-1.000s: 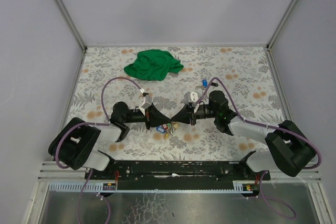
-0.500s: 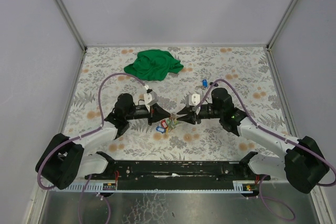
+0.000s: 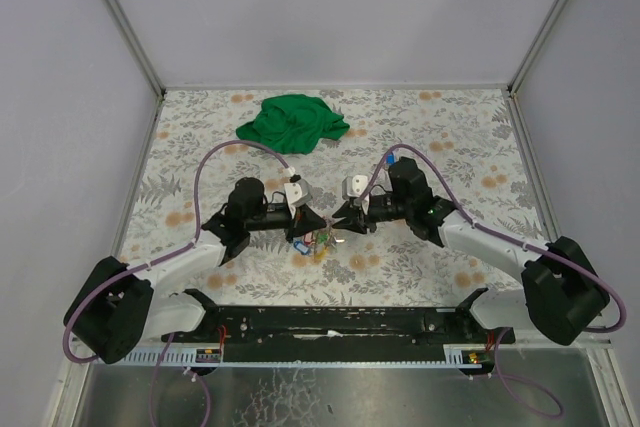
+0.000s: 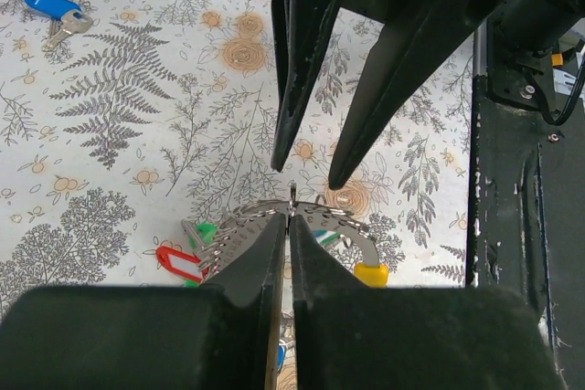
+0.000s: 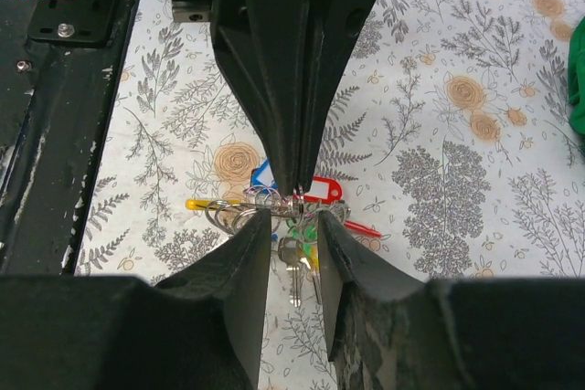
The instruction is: Put the keys on the keyring
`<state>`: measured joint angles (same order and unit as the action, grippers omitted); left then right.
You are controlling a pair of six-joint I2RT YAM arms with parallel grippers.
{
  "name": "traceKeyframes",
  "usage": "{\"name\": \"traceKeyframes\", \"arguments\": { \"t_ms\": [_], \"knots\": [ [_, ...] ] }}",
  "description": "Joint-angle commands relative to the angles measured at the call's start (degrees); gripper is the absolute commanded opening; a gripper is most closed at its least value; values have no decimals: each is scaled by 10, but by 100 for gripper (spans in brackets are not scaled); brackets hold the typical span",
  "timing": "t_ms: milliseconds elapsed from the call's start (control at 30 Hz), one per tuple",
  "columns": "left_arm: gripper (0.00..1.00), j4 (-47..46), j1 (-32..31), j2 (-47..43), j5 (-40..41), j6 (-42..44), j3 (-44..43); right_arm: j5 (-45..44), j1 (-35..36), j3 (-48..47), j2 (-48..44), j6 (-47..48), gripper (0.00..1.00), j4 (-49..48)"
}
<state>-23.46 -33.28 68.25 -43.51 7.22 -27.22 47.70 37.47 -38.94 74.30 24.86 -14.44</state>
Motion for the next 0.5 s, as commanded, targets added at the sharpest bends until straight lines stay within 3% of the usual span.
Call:
{"name": "traceKeyframes", "arguments": {
  "t_ms": [0, 467],
  "knots": [
    [0, 15, -7, -10, 17, 18, -18, 23, 0, -34, 11, 11, 34, -12],
    [0, 22, -14, -8, 22, 20, -23, 26, 0, -47, 49, 23, 25, 1]
  ]
}}
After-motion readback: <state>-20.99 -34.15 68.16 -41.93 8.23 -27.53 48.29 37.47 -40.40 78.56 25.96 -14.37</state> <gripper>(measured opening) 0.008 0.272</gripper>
